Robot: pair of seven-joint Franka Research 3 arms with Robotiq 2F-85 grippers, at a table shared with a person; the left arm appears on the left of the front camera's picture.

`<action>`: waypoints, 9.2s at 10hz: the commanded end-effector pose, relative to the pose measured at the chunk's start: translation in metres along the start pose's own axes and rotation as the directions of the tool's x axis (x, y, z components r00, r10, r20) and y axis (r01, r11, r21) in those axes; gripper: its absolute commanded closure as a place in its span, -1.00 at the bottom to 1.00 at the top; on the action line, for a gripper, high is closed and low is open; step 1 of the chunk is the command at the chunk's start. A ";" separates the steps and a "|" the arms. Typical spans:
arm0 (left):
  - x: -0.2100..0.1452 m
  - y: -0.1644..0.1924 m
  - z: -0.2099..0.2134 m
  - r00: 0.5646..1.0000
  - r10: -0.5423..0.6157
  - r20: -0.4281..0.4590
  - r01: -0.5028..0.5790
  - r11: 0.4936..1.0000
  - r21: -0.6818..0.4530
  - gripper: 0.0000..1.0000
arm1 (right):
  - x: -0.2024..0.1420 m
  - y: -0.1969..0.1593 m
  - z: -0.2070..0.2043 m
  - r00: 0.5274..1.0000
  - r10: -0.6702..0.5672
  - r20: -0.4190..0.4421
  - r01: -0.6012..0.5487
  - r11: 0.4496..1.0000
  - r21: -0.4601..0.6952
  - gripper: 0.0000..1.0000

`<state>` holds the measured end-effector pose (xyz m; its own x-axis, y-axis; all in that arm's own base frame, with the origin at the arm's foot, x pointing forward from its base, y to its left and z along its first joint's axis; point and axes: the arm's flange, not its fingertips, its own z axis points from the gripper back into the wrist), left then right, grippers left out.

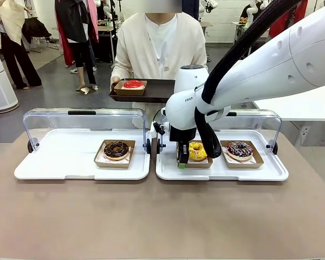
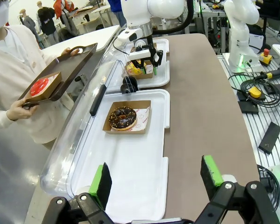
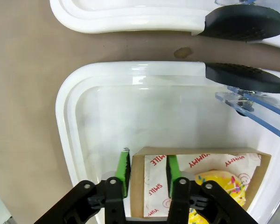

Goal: Provide the desired donut to the person.
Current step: Pick up and lift the Paper togo box containing the Donut pointed at by the person, then place the picked Paper togo box onto the Handle tray extended by the person.

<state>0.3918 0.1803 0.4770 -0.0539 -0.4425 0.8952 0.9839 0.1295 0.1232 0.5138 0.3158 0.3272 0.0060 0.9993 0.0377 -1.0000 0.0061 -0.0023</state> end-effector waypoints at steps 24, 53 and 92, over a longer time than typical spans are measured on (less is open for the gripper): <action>0.000 0.000 0.000 1.000 -0.005 -0.003 0.006 1.000 0.015 -1.00 | 0.071 0.187 0.243 0.977 -0.163 -0.134 0.138 0.974 -0.180 1.00; 0.000 0.000 0.000 1.000 -0.005 -0.003 0.006 1.000 0.015 -1.00 | 0.068 0.037 0.301 0.995 0.077 0.067 -0.053 0.949 -0.310 0.97; 0.000 0.000 0.000 1.000 -0.005 -0.003 0.006 1.000 0.015 -1.00 | -0.076 0.082 0.282 0.994 0.113 -0.002 -0.112 0.991 -0.075 -1.00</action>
<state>0.3919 0.1804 0.4768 -0.0528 -0.4432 0.8949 0.9839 0.1299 0.1224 0.4570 0.2715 0.6185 -0.0604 0.9978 0.0287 -0.9950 -0.0579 -0.0820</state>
